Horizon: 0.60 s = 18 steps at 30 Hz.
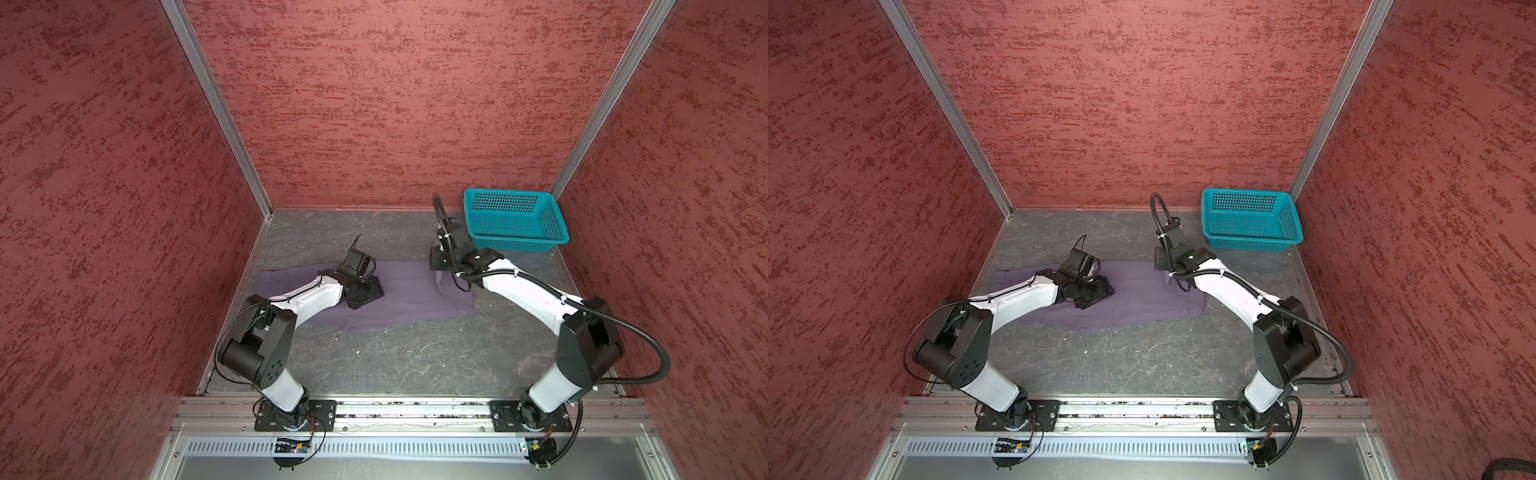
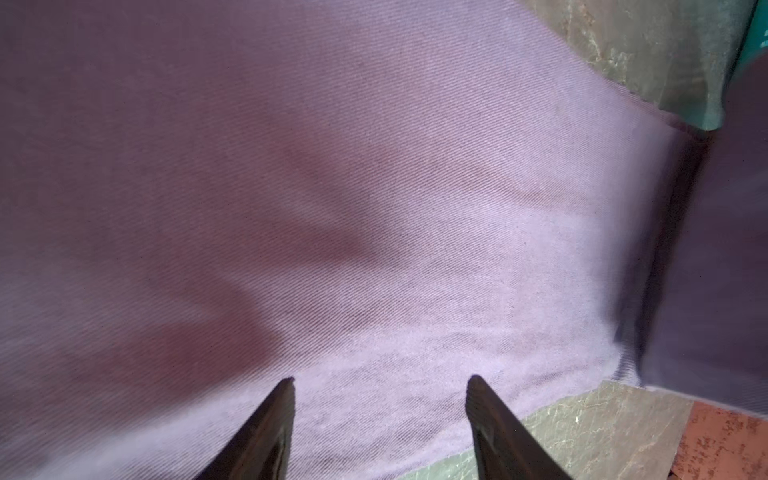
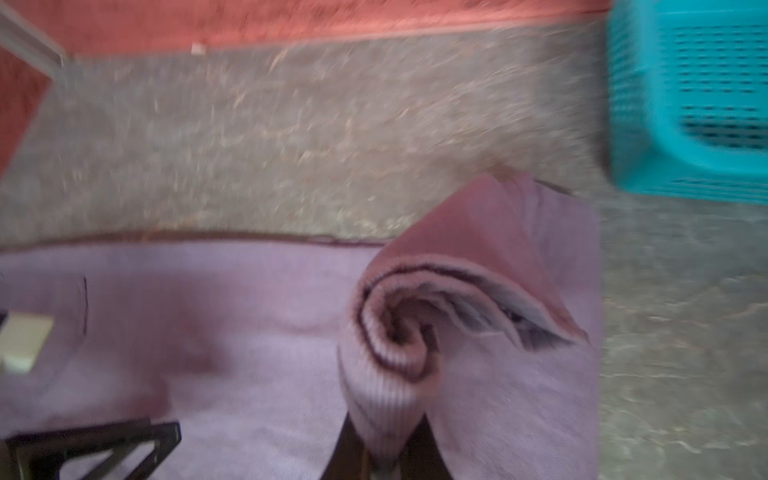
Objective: Fold and stack the trousers
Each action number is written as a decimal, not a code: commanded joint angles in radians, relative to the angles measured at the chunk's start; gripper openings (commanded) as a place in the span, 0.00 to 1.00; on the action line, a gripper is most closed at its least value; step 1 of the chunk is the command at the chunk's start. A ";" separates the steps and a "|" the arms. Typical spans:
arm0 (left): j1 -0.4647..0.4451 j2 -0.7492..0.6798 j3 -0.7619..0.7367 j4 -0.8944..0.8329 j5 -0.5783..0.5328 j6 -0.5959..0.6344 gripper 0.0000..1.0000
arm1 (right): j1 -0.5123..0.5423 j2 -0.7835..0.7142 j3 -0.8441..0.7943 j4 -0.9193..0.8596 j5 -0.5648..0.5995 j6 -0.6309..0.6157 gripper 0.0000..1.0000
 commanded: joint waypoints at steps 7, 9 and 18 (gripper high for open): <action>0.002 0.094 -0.006 0.058 0.021 -0.012 0.65 | 0.165 0.041 0.025 0.022 0.040 -0.036 0.00; 0.002 0.101 -0.016 0.072 0.025 -0.020 0.65 | 0.185 0.059 0.025 0.018 0.044 -0.041 0.00; 0.011 0.114 -0.012 0.068 0.020 -0.013 0.66 | 0.261 0.138 0.015 0.015 0.052 -0.037 0.00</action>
